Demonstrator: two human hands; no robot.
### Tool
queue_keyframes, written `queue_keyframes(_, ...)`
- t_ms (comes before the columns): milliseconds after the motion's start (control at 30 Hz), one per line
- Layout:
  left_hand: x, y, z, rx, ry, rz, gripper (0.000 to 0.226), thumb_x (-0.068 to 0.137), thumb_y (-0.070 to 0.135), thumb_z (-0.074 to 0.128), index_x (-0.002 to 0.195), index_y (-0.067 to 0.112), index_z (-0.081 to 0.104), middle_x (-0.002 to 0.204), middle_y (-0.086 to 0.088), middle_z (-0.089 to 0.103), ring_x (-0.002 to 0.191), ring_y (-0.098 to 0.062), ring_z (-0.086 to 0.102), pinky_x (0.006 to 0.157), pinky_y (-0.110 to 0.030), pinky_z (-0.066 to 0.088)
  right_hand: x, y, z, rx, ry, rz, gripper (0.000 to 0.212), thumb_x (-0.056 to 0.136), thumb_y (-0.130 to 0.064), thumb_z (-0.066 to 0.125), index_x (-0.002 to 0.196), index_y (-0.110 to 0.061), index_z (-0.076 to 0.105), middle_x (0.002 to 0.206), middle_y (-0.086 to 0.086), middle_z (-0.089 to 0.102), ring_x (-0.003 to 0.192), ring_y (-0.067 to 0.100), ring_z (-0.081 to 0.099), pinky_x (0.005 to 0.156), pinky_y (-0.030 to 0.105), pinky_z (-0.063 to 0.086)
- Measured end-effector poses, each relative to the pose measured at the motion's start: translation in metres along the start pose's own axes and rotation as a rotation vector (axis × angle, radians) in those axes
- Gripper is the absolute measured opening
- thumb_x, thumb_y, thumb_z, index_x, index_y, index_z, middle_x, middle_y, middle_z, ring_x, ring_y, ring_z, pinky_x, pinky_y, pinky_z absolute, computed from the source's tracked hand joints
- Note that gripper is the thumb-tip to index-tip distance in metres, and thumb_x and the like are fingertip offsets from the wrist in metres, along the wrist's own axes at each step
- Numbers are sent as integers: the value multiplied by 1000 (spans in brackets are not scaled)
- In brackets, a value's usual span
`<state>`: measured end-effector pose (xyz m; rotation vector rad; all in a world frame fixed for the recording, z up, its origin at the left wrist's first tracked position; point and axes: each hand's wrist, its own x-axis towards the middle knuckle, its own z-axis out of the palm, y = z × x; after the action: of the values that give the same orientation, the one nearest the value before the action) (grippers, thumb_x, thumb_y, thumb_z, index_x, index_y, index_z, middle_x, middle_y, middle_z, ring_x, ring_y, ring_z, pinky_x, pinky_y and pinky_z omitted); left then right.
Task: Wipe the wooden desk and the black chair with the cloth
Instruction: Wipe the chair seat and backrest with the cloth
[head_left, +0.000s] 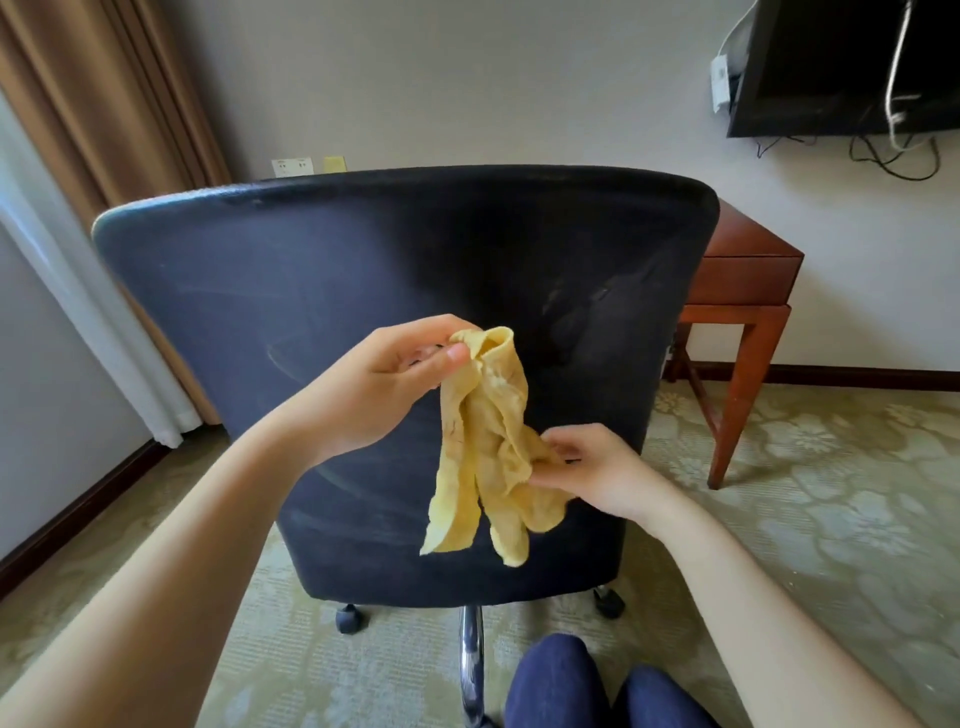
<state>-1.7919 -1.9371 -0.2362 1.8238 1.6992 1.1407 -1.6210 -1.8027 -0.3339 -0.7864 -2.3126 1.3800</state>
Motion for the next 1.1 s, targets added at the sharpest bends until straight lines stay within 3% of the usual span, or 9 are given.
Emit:
queue_keyframes(167, -8, -21, -7, -73, 293, -193, 24, 98, 23, 48, 91, 27, 71, 81, -7, 71, 74, -24, 69, 69, -30, 59, 7, -1, -5, 17, 295, 132, 26, 77, -38, 73, 81, -14, 66, 83, 3, 69, 82, 20, 66, 72, 39, 58)
queue_keyframes(300, -10, -36, 13, -155, 450, -401, 27, 93, 11, 50, 89, 21, 75, 71, -4, 72, 64, -15, 70, 61, -26, 57, 5, 0, 6, 356, 223, 252, 13, 83, -18, 70, 96, -17, 67, 95, 6, 71, 85, 19, 69, 66, 34, 60)
queue_keyframes(467, -6, -31, 50, 65, 488, -339, 26, 95, 13, 51, 106, 22, 72, 86, 1, 71, 74, -14, 70, 69, -27, 58, -5, -7, 23, 987, 97, 129, 22, 93, -7, 54, 110, -8, 67, 107, 12, 70, 99, 20, 68, 76, 26, 57)
queue_keyframes(633, -1, -8, 79, 115, 542, -192, 20, 91, 17, 59, 99, 30, 72, 89, 4, 69, 70, -10, 65, 68, -23, 55, -18, -16, 31, 746, 48, -108, 31, 86, -36, 59, 116, -29, 65, 115, 1, 67, 110, 14, 62, 88, 29, 47)
queue_keyframes(733, 4, 6, 80, 69, 588, -164, 15, 85, 17, 67, 98, 24, 72, 86, 8, 70, 67, -5, 64, 64, -18, 54, -23, -14, 36, 757, 100, -156, 46, 77, -38, 71, 121, -40, 59, 132, -2, 56, 120, 15, 55, 99, 39, 44)
queue_keyframes(867, 13, 18, 83, 156, 335, -123, 29, 88, 19, 63, 116, 25, 67, 99, 10, 70, 86, -1, 65, 76, -21, 55, -24, -14, 44, 942, 228, -74, 39, 94, -22, 56, 130, -36, 52, 138, -13, 50, 121, 11, 52, 89, 15, 49)
queue_keyframes(967, 13, 22, 95, 211, -41, -21, 35, 95, 17, 55, 128, 27, 57, 117, 7, 64, 101, -3, 60, 83, -18, 52, -28, -3, 42, 973, 435, -27, 37, 99, -32, 43, 136, -28, 45, 134, -1, 54, 113, 20, 58, 77, 27, 55)
queue_keyframes(1033, 13, 18, 98, 311, -28, 95, 36, 95, 14, 53, 129, 26, 56, 126, 5, 60, 106, 0, 55, 88, -9, 45, -34, 1, 37, 979, 579, -29, 31, 95, -44, 45, 125, -38, 54, 122, -3, 62, 105, 15, 63, 77, 31, 54)
queue_keyframes(1100, 17, 11, 94, 579, 110, 165, 42, 95, 18, 54, 136, 28, 50, 144, 5, 45, 133, -6, 36, 111, -21, 29, -35, -6, 25, 984, 743, -51, 21, 86, -54, 50, 105, -53, 60, 114, -12, 66, 100, 6, 65, 82, 30, 51)
